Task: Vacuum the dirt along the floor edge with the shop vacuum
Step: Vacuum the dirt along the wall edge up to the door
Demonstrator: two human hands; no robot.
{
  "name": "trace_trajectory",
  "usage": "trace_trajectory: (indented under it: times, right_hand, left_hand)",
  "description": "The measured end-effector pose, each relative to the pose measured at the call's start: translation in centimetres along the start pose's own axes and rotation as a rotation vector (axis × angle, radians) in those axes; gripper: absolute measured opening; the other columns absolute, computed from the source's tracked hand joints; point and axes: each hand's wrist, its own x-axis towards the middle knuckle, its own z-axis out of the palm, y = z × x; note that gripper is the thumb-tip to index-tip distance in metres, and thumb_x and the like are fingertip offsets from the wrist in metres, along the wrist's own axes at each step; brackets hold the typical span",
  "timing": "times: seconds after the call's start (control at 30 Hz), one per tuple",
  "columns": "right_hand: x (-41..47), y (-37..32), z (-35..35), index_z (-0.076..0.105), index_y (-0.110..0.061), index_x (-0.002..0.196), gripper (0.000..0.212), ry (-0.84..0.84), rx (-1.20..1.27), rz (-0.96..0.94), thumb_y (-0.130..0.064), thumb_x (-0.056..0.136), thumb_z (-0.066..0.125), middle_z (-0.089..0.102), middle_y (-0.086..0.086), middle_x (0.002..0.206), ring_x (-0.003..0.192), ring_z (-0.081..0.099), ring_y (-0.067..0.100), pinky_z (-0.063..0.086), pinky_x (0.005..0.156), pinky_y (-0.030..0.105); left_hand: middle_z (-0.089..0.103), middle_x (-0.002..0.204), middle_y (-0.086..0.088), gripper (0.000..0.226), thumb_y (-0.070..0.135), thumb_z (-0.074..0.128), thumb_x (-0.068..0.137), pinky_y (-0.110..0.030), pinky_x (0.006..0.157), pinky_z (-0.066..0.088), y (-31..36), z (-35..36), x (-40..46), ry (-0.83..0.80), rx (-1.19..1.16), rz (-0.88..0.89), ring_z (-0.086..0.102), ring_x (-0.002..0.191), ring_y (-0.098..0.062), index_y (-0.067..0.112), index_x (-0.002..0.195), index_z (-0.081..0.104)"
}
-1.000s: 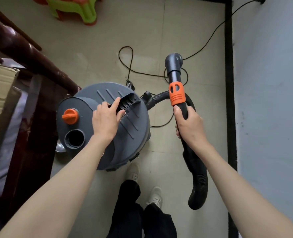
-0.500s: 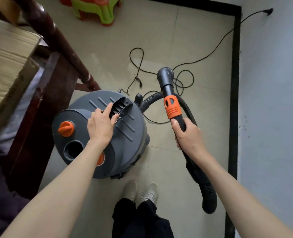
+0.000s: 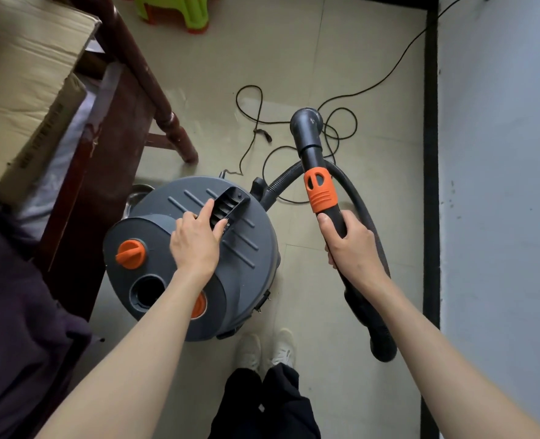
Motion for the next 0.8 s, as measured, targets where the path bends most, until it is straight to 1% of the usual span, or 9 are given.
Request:
trace_trajectory:
  times: [0.17,0.37,0.57,0.67,0.8]
  right_hand:
    - [-3.4,1.8,0.3,0.047,-0.021,0.077,0.032,-0.012,0.019,-0.002,-0.05,0.09,0.051,0.055,0.006,0.064,0.052,0.052,0.022,0.052,0.058,0.048]
    - [-7.5,3.7,0.1,0.044,-0.024,0.074,0.033,-0.036,-0.033,-0.028,-0.052,0.09,0.05,0.056,0.005,0.065,0.058,0.054,0.025,0.05,0.058,0.044]
    - [-11.8,5.0,0.8,0.043,-0.026,0.074,0.031,-0.052,-0.039,0.007,-0.05,0.091,0.051,0.057,0.005,0.067,0.06,0.055,0.026,0.049,0.059,0.042]
    - [-14.4,5.5,1.8,0.043,-0.026,0.073,0.03,-0.054,-0.019,0.044,-0.048,0.092,0.051,0.056,0.004,0.066,0.056,0.053,0.023,0.048,0.057,0.039]
    - [-18.0,5.9,3.1,0.045,-0.019,0.075,0.031,-0.01,0.103,0.099,-0.041,0.095,0.053,0.053,0.004,0.062,0.047,0.048,0.018,0.045,0.051,0.032]
  left_hand:
    - [0.055,0.113,-0.018,0.053,0.042,0.044,0.098,-0.041,0.087,0.042,-1.0,0.8,-3.1,-0.003,-0.009,-0.005,0.049,0.108,-0.033,0.025,0.146,0.034]
    - [0.054,0.113,-0.019,0.052,0.041,0.045,0.097,-0.043,0.088,0.041,-2.8,2.2,-7.6,0.018,-0.042,-0.043,0.049,0.108,-0.034,0.025,0.146,0.034]
    - [0.053,0.116,-0.019,0.053,0.041,0.046,0.097,-0.042,0.092,0.039,-4.6,3.0,-11.8,0.023,-0.077,-0.093,0.048,0.111,-0.034,0.025,0.146,0.034]
    - [0.053,0.115,-0.019,0.053,0.041,0.046,0.097,-0.042,0.091,0.039,-5.9,3.4,-13.7,0.027,-0.075,-0.098,0.048,0.11,-0.034,0.024,0.146,0.035]
    - [0.053,0.114,-0.019,0.053,0.041,0.044,0.097,-0.042,0.089,0.039,-8.1,3.8,-16.3,0.028,-0.03,-0.066,0.049,0.107,-0.033,0.024,0.146,0.033]
